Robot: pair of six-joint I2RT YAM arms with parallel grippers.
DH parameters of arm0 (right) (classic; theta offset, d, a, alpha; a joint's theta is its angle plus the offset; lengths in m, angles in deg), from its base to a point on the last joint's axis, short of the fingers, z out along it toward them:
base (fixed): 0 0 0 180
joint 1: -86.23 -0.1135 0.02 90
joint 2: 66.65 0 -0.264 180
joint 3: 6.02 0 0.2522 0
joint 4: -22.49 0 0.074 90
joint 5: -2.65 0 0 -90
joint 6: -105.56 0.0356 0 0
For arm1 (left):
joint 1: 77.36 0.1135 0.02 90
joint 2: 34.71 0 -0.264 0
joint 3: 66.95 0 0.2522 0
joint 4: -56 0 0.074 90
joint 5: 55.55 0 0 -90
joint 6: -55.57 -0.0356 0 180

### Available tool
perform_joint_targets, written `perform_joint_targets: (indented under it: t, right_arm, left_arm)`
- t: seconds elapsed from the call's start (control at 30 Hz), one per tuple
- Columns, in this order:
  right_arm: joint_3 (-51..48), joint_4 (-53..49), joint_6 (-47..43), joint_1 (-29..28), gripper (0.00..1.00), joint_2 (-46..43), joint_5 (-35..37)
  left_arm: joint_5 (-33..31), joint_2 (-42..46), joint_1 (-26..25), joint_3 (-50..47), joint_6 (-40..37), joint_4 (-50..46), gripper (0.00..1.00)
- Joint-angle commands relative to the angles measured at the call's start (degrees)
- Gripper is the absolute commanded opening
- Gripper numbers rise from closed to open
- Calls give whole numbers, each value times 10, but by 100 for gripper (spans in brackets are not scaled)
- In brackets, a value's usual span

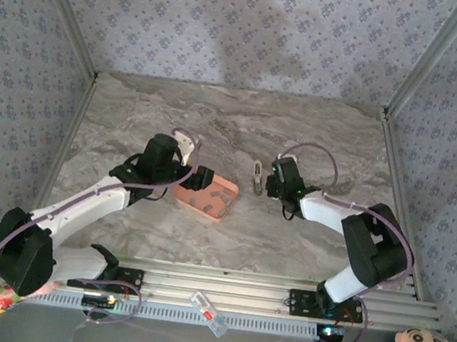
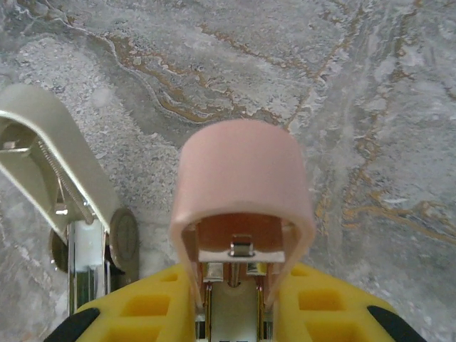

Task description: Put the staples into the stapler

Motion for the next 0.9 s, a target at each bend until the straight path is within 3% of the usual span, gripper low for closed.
perform_joint_targets:
  t: [0.0, 0.53, 0.73, 0.87]
  right_arm:
    - [39, -2, -11, 8, 21, 28, -25]
    - [105, -105, 30, 13, 26, 81, 9]
    - [102, -104, 29, 13, 40, 75, 3]
    - [87, -103, 27, 12, 44, 35, -3]
  left_arm:
    - [-2, -10, -6, 4, 8, 9, 89]
    - [-20, -29, -6, -1, -6, 15, 89]
    - [-17, -56, -6, 7, -2, 21, 90]
    - [-1, -80, -2, 14, 5, 24, 90]
